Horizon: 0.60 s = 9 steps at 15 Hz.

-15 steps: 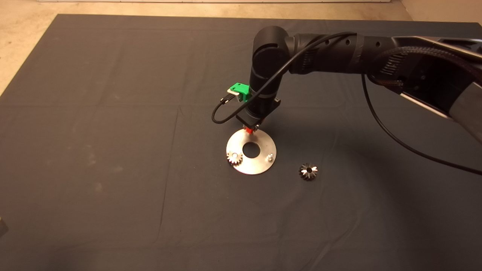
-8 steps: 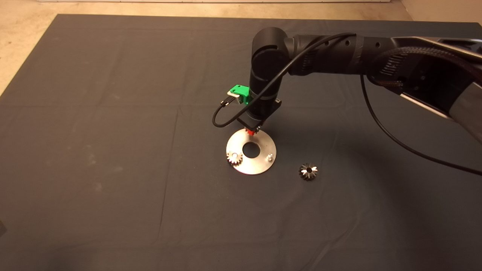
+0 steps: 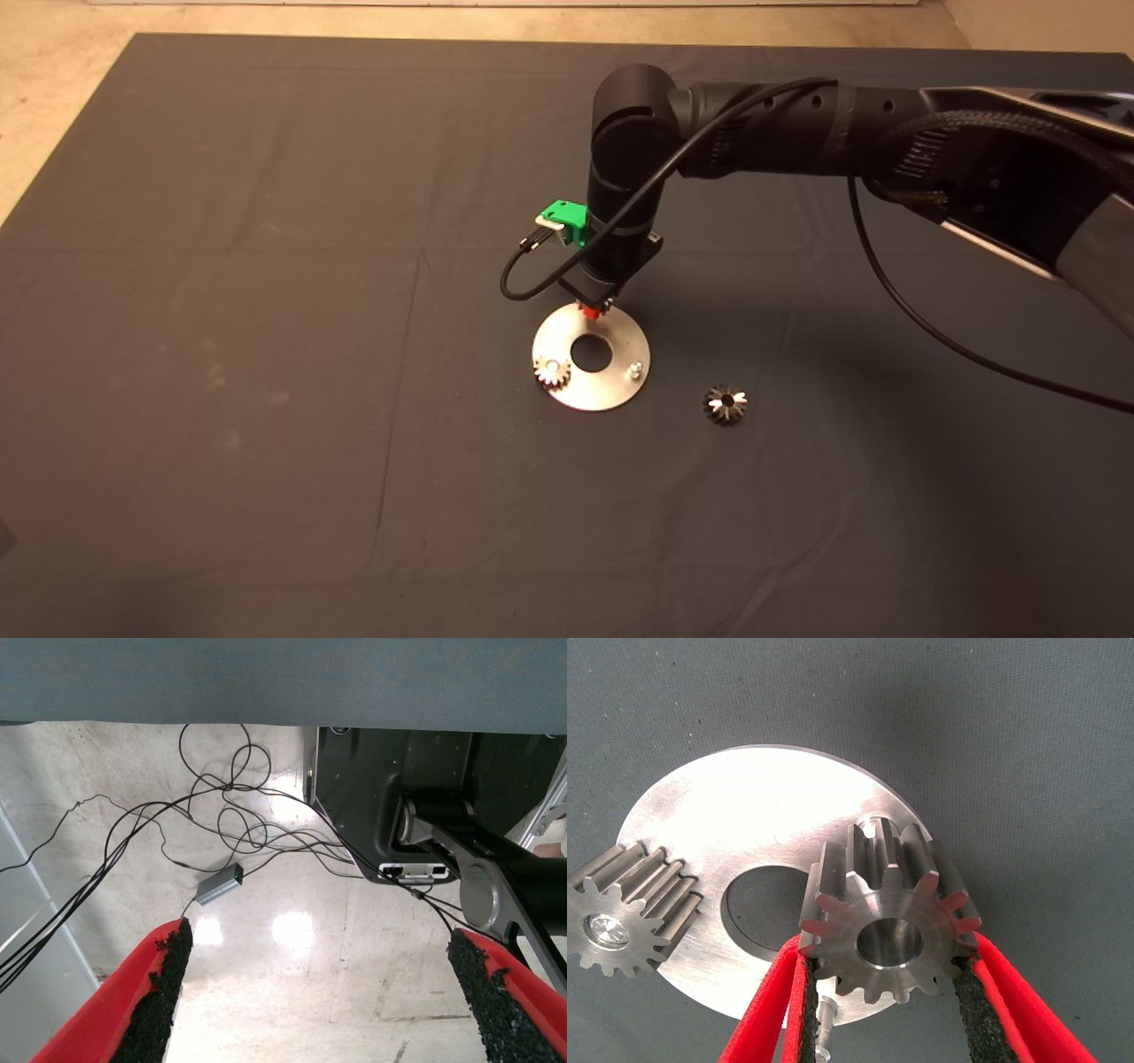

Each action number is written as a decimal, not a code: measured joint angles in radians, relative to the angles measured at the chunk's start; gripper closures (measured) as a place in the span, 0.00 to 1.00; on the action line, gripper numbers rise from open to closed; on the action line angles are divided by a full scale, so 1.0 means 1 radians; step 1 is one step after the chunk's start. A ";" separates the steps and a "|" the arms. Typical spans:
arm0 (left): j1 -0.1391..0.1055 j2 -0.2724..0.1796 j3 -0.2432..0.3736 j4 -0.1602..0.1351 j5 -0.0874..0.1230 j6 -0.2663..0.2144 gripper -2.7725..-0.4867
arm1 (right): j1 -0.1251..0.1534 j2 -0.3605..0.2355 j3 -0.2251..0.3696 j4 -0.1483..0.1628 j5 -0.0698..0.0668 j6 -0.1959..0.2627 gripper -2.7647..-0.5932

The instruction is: Install three planetary gears onto the carrier pins

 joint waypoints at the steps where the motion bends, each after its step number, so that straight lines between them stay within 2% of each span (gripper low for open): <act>1: 0.000 0.000 0.000 0.000 0.000 0.000 0.32 | 0.000 0.000 0.000 0.000 0.000 0.000 0.84; 6: 0.000 0.000 0.000 0.000 0.000 0.011 0.32 | 0.000 0.000 0.010 -0.012 -0.001 0.000 0.84; 9: 0.000 -0.001 0.000 0.000 0.000 0.016 0.32 | 0.000 0.000 0.010 -0.051 0.000 0.000 0.84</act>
